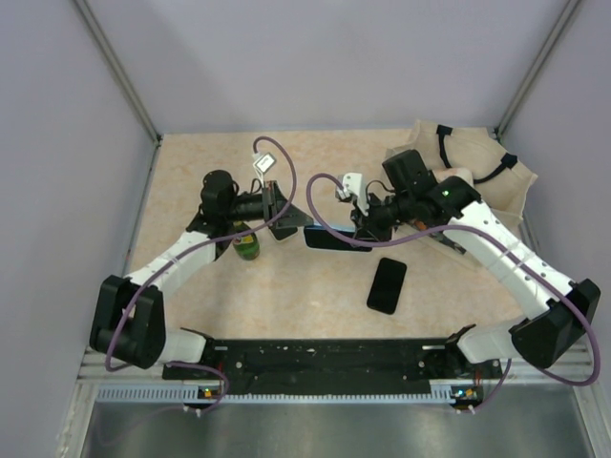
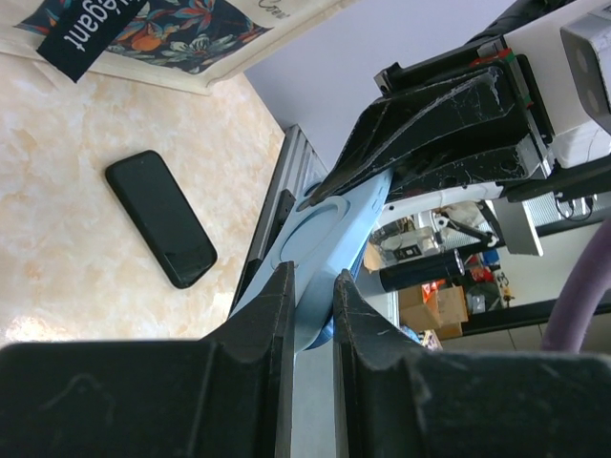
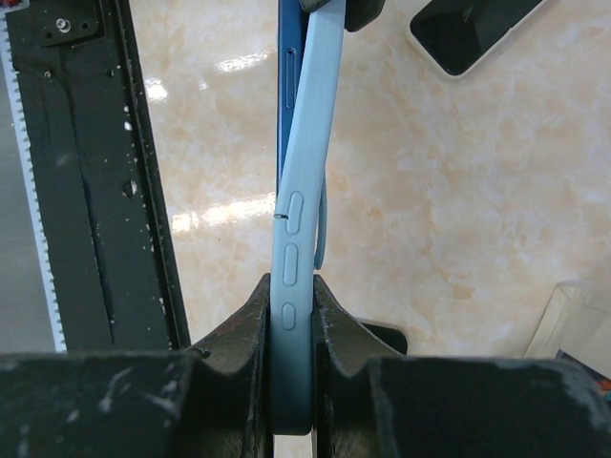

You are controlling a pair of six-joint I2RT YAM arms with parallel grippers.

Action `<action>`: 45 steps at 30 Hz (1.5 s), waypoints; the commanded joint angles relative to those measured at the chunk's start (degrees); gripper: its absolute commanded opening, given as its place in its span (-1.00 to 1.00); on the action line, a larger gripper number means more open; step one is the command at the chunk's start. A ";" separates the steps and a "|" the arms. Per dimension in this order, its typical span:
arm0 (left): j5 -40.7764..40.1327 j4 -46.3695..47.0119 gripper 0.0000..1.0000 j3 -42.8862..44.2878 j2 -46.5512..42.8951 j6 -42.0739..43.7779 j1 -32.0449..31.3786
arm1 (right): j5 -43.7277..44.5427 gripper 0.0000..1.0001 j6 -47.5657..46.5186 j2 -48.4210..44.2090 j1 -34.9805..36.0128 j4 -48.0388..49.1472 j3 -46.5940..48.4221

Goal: Take the phone out of the phone case
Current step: Remove the phone case from the phone.

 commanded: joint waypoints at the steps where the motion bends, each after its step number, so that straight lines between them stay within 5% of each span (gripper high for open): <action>1: -4.31 -0.97 -1.00 1.11 2.77 2.04 -3.32 | -14.51 -1.00 -1.82 -1.67 4.20 13.09 5.67; 6: -1.06 -1.05 -1.00 2.70 2.86 6.35 -4.02 | -14.25 -1.00 -1.47 -2.37 4.11 13.17 4.44; 12: 1.05 -13.50 -0.99 6.64 0.49 21.00 -4.11 | -15.39 -1.00 0.02 -3.60 2.89 13.26 3.65; 15: 1.49 -22.83 -0.65 9.90 -0.56 30.06 -3.93 | -16.27 -1.00 0.73 -3.95 1.66 13.09 3.21; 19: 3.42 -31.80 0.06 14.46 -1.70 37.98 -3.23 | -16.10 -1.00 0.64 -4.74 0.95 13.09 1.36; 21: 4.65 -37.42 0.75 17.53 -1.88 42.02 -2.18 | -16.01 -1.00 0.64 -5.18 0.51 13.09 0.40; 23: 6.32 -41.55 0.98 20.09 -1.88 45.36 -1.30 | -15.92 -1.00 0.55 -5.53 0.07 13.09 -0.39; 29: 10.27 -49.65 0.98 21.78 -4.34 56.17 0.02 | -17.50 -1.00 2.39 -6.32 -1.51 14.31 -1.80; 38: 7.91 -48.53 0.97 15.45 -11.38 64.98 -0.59 | -22.42 -1.00 12.41 -5.53 -3.79 23.53 -3.38; 45: 4.66 -35.87 0.37 12.46 -11.03 55.32 -2.70 | -25.68 -1.00 18.74 -4.66 -5.29 30.13 -5.14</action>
